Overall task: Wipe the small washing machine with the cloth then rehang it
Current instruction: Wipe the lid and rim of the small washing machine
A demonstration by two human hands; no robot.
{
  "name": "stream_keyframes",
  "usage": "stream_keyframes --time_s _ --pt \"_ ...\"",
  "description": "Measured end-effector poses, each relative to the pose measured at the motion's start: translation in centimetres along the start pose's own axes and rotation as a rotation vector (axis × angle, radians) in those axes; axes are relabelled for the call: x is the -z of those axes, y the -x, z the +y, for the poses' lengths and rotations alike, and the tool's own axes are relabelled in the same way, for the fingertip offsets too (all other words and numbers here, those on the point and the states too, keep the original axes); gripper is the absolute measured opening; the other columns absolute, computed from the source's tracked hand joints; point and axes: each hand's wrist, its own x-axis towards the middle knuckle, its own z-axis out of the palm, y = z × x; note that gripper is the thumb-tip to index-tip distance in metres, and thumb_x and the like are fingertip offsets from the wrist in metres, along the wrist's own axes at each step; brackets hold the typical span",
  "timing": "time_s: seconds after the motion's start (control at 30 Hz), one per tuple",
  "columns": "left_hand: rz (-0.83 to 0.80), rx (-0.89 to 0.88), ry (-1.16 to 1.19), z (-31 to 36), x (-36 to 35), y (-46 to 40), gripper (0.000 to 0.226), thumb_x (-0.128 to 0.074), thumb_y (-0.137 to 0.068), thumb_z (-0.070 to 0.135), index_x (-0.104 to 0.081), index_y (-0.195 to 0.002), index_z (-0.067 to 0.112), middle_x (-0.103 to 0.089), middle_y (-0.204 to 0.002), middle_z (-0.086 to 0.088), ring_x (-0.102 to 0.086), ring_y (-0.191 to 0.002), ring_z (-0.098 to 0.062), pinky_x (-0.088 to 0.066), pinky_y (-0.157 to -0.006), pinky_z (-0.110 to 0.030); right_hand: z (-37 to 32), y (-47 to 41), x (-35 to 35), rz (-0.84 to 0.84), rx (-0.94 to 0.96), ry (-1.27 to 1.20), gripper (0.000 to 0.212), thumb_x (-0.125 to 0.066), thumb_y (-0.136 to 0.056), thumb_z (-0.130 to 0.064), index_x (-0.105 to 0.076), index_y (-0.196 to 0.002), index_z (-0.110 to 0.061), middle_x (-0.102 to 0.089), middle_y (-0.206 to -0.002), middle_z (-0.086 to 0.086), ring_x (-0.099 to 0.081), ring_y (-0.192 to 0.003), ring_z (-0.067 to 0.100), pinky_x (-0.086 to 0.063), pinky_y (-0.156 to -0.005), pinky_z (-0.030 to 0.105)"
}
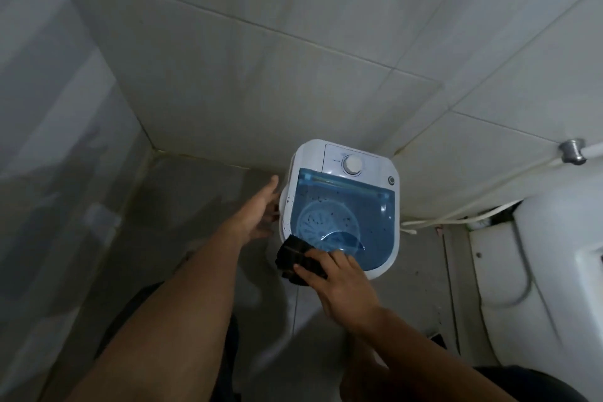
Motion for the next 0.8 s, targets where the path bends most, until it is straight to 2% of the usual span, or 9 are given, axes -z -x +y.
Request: stream_keyframes --time_s 0.1,0.2,0.27,0.3,0.37,0.5,0.67,0.77,0.8 --pt "-0.027 0.046 0.125 0.3 0.6 -0.4 0.09 -0.033 -0.065 0.095 -0.072 -0.113 0.03 -0.069 -0.12 0.0 -0.061 -0.113 -0.022 -0.045 -0.099 -0.043 1.4 -3.2 1.3 -0.045 0.154 0.034 0.05 -0.059 -0.093 -0.025 -0.05 -0.142 -0.034 -0.052 -0.139 0.007 -0.056 -0.11 0.027 -0.05 -0.085 0.044" --pt "-0.073 0.066 0.229 0.7 0.8 0.0 0.095 -0.021 -0.064 0.098 -0.067 -0.115 0.032 -0.069 -0.112 -0.003 -0.062 -0.1 -0.024 -0.043 -0.089 -0.043 4.5 -9.4 2.8 -0.043 0.209 0.078 0.05 -0.06 -0.092 -0.023 -0.053 -0.14 -0.031 -0.056 -0.134 0.009 -0.053 -0.107 0.029 -0.049 -0.084 0.045" --pt "-0.059 0.082 0.252 0.7 1.0 0.0 0.11 -0.017 -0.059 0.1 -0.052 -0.138 0.033 -0.064 -0.124 -0.007 -0.058 -0.104 -0.023 -0.038 -0.091 -0.048 6.8 -14.2 4.4 -0.014 0.094 0.049 0.052 -0.062 -0.086 -0.015 -0.059 -0.137 -0.028 -0.058 -0.132 0.011 -0.055 -0.104 0.034 -0.053 -0.082 0.048" --pt "-0.04 0.096 0.252 0.7 1.0 0.1 0.116 -0.017 -0.057 0.101 -0.036 -0.149 0.033 -0.056 -0.138 -0.01 -0.055 -0.115 -0.026 -0.036 -0.091 -0.05 8.0 -16.3 5.3 0.009 0.006 0.029 0.052 -0.062 -0.086 -0.013 -0.06 -0.136 -0.026 -0.058 -0.132 0.012 -0.055 -0.105 0.035 -0.053 -0.082 0.05" --pt "-0.015 0.118 0.252 0.9 1.0 0.4 0.118 -0.019 -0.057 0.101 -0.014 -0.156 0.035 -0.041 -0.154 -0.013 -0.045 -0.134 -0.029 -0.035 -0.094 -0.052 10.2 -19.4 6.6 0.072 -0.158 -0.047 0.05 -0.06 -0.089 -0.01 -0.06 -0.137 -0.022 -0.057 -0.133 0.014 -0.053 -0.108 0.037 -0.053 -0.084 0.052" --pt "-0.002 0.109 0.242 1.1 0.9 0.5 0.119 -0.021 -0.058 0.101 -0.013 -0.156 0.034 -0.04 -0.154 -0.014 -0.044 -0.137 -0.03 -0.037 -0.092 -0.051 10.8 -21.0 5.8 0.036 -0.285 0.01 0.053 -0.065 -0.087 -0.012 -0.059 -0.138 -0.024 -0.055 -0.132 0.012 -0.051 -0.11 0.035 -0.053 -0.086 0.049" --pt "-0.008 0.088 0.269 0.8 1.5 0.1 0.131 -0.026 -0.044 0.106 -0.029 -0.153 0.034 -0.055 -0.141 -0.014 -0.055 -0.122 -0.03 -0.041 -0.098 -0.051 6.1 -15.5 2.8 0.026 -0.103 0.04 0.06 -0.075 -0.076 -0.011 -0.06 -0.133 -0.024 -0.057 -0.13 0.011 -0.053 -0.103 0.034 -0.054 -0.078 0.047" --pt "-0.018 0.076 0.28 1.0 1.6 0.6 0.125 -0.023 -0.05 0.104 -0.036 -0.15 0.03 -0.058 -0.136 -0.011 -0.061 -0.109 -0.029 -0.049 -0.08 -0.046 4.3 -11.1 2.8 -0.053 0.106 -0.029 0.054 -0.068 -0.085 -0.017 -0.055 -0.136 -0.029 -0.054 -0.136 0.007 -0.053 -0.108 0.03 -0.052 -0.083 0.045" --pt "-0.009 0.084 0.285 1.0 1.7 0.6 0.126 -0.024 -0.049 0.104 -0.033 -0.151 0.031 -0.054 -0.141 -0.014 -0.06 -0.109 -0.031 -0.049 -0.082 -0.048 4.0 -10.1 3.3 -0.117 0.214 -0.063 0.05 -0.063 -0.089 -0.018 -0.054 -0.137 -0.031 -0.053 -0.137 0.006 -0.052 -0.109 0.028 -0.05 -0.083 0.044"
